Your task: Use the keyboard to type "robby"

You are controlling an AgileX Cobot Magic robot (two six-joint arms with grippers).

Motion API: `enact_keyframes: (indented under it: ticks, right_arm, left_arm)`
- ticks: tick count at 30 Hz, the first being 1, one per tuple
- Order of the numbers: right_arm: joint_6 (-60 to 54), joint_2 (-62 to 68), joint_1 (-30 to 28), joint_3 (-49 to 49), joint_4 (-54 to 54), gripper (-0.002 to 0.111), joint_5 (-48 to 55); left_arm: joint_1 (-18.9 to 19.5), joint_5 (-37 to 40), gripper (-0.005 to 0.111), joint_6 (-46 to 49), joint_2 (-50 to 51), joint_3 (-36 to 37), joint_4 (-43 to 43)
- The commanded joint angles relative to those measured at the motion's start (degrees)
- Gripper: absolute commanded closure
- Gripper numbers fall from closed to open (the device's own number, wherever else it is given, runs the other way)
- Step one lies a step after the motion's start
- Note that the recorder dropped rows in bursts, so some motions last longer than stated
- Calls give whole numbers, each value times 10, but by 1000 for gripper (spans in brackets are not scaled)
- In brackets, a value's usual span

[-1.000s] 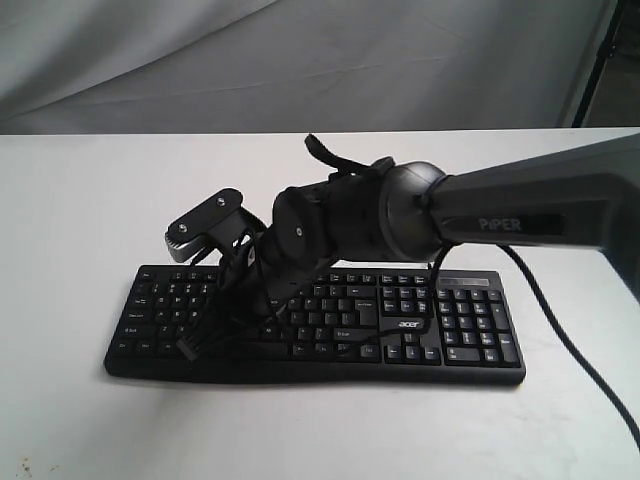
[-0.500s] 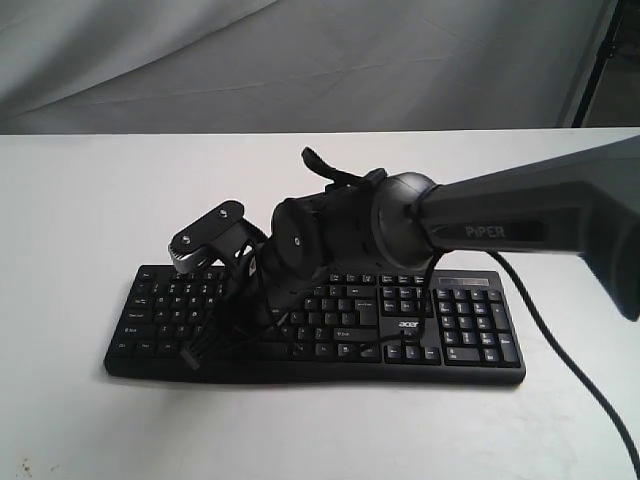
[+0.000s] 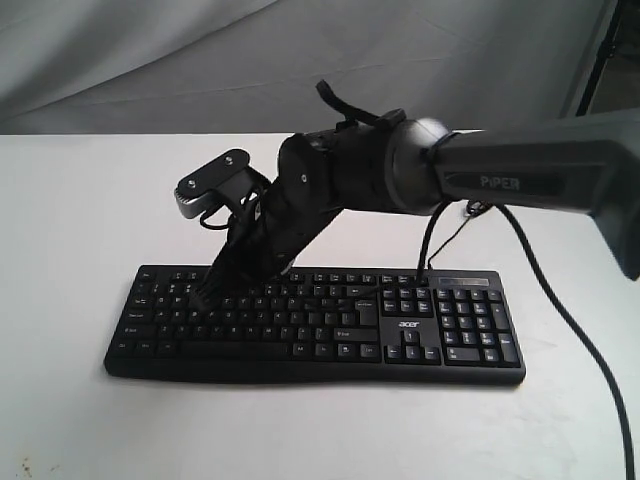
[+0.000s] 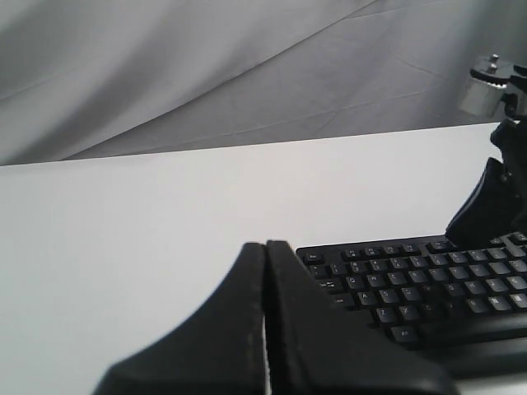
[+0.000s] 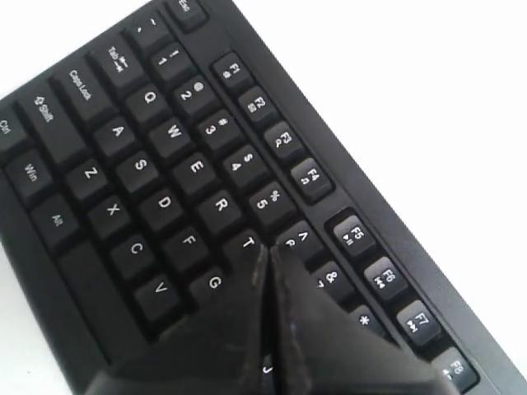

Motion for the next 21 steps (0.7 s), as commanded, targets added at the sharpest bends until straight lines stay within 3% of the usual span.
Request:
enact_keyframes:
  ticks: [1,21]
  right_arm:
    - [-1,13,-2,-5,-6,108,5]
    - [-8,33,-7,-5,-2,108,-11]
  left_arm:
    - [-4,-4,107,-2,-2,2,3]
    - [-4,-4,107,-2,-2,2,3]
